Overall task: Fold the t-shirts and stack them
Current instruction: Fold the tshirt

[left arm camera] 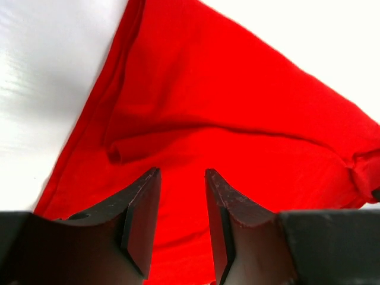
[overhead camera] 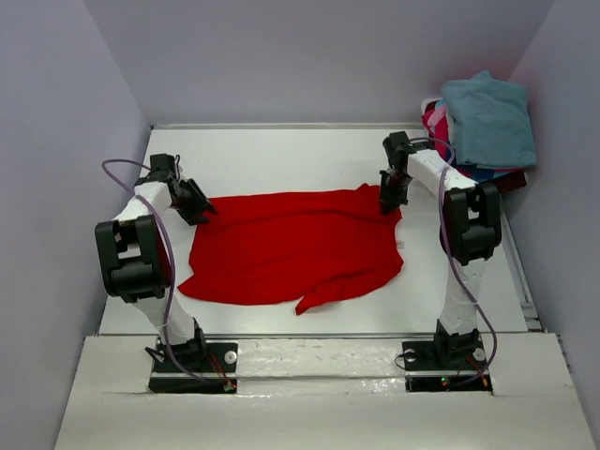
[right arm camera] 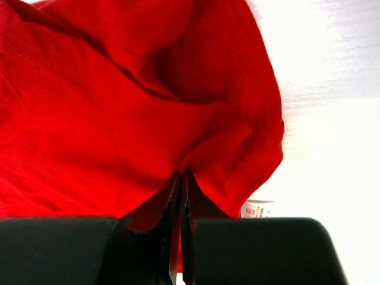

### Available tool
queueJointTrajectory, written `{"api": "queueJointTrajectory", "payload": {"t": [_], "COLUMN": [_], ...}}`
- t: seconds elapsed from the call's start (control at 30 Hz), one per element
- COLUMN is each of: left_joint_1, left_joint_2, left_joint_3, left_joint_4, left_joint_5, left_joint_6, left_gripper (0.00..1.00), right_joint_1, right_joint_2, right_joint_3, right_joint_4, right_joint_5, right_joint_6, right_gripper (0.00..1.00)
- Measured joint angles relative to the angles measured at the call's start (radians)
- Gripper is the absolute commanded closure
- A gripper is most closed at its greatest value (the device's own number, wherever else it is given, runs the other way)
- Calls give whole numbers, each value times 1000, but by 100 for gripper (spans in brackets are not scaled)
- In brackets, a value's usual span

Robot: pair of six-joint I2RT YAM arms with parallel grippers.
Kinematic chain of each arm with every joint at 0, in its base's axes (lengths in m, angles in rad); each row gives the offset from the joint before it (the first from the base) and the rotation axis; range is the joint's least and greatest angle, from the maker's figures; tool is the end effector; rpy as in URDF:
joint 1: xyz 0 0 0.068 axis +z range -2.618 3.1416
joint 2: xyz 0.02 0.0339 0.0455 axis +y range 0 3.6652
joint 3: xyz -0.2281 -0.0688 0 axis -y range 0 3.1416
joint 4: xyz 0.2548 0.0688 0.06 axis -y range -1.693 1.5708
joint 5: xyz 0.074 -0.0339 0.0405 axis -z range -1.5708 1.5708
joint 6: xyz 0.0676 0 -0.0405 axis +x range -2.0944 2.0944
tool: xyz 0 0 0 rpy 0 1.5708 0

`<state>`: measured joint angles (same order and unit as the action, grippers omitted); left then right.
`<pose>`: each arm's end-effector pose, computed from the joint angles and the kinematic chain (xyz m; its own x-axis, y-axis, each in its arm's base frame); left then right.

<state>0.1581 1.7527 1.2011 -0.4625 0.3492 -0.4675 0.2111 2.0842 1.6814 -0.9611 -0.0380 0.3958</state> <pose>0.3813 0.0374 0.1387 -0.7622 -0.5503 -0.3408 -0.3505 0.7935 -0.4974 0.4092 0.0903 0.1290 -0.9666 0.1869 -0.1752 0.1687 0.9791 0.1135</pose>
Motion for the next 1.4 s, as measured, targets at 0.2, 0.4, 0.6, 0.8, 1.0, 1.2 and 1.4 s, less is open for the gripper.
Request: {"api": "queueJointTrajectory", "payload": {"t": [0.2,0.4,0.6,0.8,1.0,1.2,1.4], "left_joint_1": [0,0,0,0,0,0,0], "left_joint_2": [-44,-34,15,70,163,202,167], "left_joint_3": [-90,-124,-7,126,171,151,90], "left_joint_4": [5,10,3,8,9,5,26], "left_joint_5": [5,-5,-27,-45,-60,-61,-54], "left_joint_6": [14,17,17,15,14,15,19], "left_gripper": [53,54,53,54,54,54,53], "right_joint_1": [0,0,0,0,0,0,0], "right_joint_2": [1,1,1,1,1,1,1], "right_joint_3": [1,1,1,1,1,1,1], "right_joint_4": [1,2,4,5,5,5,4], "right_joint_5": [-5,-16,-18,-19,-19,-19,-19], "right_joint_6": [0,0,0,0,0,0,0], "right_gripper": [93,93,93,93,93,93,93]}}
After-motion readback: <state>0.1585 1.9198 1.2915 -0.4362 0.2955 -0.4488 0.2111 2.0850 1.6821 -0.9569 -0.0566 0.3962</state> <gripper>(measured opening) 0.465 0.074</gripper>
